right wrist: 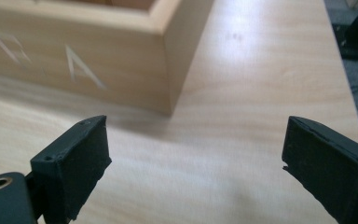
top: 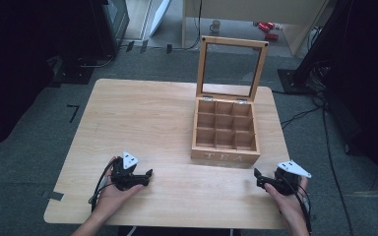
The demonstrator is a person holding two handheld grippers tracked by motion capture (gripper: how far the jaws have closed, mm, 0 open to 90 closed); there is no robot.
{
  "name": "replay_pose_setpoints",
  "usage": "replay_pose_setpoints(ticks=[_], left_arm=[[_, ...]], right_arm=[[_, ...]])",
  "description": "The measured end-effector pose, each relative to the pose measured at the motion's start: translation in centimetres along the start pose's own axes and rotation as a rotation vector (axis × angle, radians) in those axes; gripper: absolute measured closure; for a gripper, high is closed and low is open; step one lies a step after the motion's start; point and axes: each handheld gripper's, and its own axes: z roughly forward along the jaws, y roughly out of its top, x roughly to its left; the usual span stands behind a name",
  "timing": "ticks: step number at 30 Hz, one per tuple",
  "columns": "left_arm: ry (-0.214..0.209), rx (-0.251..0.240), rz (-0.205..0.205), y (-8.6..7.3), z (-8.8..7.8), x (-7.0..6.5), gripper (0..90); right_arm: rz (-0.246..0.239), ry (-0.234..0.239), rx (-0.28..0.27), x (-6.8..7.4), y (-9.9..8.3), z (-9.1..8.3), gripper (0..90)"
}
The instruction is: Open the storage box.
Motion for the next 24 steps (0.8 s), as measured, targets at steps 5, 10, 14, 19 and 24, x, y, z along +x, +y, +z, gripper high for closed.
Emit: replay_pose_setpoints(ticks=[5,10,14,19,24], left_arm=[[0.000,0.000,0.000,0.0,0.0,0.0,13.8],[0.000,0.000,0.000,0.0,0.0,0.0,13.9],[-0.001,0.000,-0.002,0.0,0.0,0.0,13.8],[-0.001,0.000,-0.002,0.0,0.0,0.0,13.8],[-0.015,0.008,0.014,0.1,0.1,0.0,11.0]], right_arm=[[-0.003,-0.034,0.054,-0.3,-1.2,0.6,7.0],[-0.033,-0.081,0.090,-0.2,-1.8,1.3,7.0],[-0.015,-0.078,0.094,-0.6,-2.1,1.6,4.9],[0.012,-0.063,0.097,-0.9,-2.2,1.7,4.5],[0.016,-0.066,0.097,-0.9,-2.2,1.7,4.4]])
